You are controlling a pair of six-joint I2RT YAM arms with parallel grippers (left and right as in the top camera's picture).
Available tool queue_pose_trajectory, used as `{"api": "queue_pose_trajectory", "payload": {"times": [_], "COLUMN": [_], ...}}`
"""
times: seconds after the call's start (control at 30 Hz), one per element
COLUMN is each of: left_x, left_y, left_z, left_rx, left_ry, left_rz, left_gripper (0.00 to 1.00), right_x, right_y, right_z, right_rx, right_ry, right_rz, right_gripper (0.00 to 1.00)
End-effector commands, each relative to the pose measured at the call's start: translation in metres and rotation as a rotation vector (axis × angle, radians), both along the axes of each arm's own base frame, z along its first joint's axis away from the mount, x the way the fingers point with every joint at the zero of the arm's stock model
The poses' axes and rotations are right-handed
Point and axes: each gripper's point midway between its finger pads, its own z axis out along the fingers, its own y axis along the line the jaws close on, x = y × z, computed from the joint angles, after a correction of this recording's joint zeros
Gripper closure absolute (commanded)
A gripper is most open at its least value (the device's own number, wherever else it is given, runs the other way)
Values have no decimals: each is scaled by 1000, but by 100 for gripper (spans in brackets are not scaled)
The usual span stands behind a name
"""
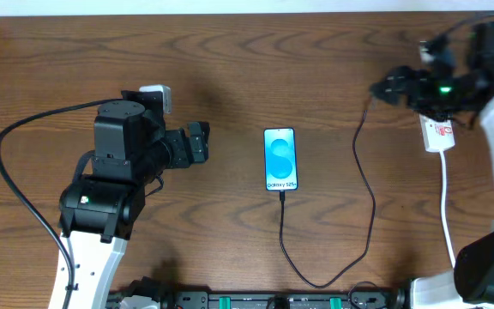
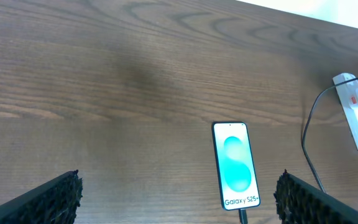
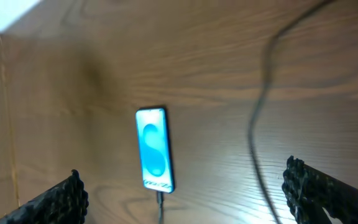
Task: Plug charger to phone and switch on socket
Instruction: 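Retract the left gripper and move the right gripper to the white power strip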
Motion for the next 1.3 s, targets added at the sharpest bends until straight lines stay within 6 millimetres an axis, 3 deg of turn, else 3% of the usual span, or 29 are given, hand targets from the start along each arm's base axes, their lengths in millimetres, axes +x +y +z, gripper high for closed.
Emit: {"api": "queue_pose_trajectory", "payload": {"times": [0.0,0.27,0.53,0.9,1.27], "left_x": [1,1,1,1,1], "left_y": [3,3,3,3,3], "left_z": [4,4,4,4,4], "left_rx": [19,19,19,19,19], "left_ry": [-16,-16,-16,-16,-16], "left_rz": [3,3,3,3,3], "left_gripper": [1,1,1,1,1], "right_x": [0,1,16,41,54], "right_y": [-35,-109,-153,-170,-180], "right_z": [21,18,4,-68,-108], "right_rx": [24,-32,-50,-52,-155], "right_ry": [-91,-148,-143,-65,-44], "right_rz": [-13,-138,-170,-54,1], "right_gripper": [1,1,1,1,1]}}
